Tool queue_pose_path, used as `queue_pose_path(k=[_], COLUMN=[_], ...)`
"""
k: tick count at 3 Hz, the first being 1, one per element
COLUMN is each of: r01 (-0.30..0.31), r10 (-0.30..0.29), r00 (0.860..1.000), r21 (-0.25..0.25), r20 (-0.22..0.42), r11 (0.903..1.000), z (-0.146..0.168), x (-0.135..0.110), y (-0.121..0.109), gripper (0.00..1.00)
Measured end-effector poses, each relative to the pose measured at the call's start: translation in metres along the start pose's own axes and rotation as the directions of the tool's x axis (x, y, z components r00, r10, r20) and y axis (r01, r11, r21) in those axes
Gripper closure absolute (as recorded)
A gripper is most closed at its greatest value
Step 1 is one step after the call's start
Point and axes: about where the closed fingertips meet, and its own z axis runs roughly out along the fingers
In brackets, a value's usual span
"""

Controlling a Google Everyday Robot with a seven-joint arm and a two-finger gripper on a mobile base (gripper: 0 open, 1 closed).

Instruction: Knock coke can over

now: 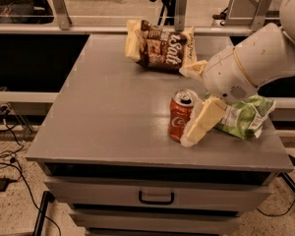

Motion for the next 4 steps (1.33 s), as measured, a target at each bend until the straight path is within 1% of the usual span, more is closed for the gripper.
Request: queue_pose_path(k=[1,2,3,4], r01=[0.000,-0.009,-0.021,-0.021], r10=[0.000,0.009,0.016,0.016], r00=[1.000,1.000,0.995,0.995], r21=[0.000,0.010,0.053,0.053], r20=[0.000,0.002,0.096,0.096], r11=[1.0000,0.9999,0.9984,0.9984], z=[0.000,-0.002,-0.006,-0.006], x=[0.000,0.006,0.014,0.014], y=[0.000,0.000,0.000,0.000], gripper=[0.00,0.00,0.00,0.00])
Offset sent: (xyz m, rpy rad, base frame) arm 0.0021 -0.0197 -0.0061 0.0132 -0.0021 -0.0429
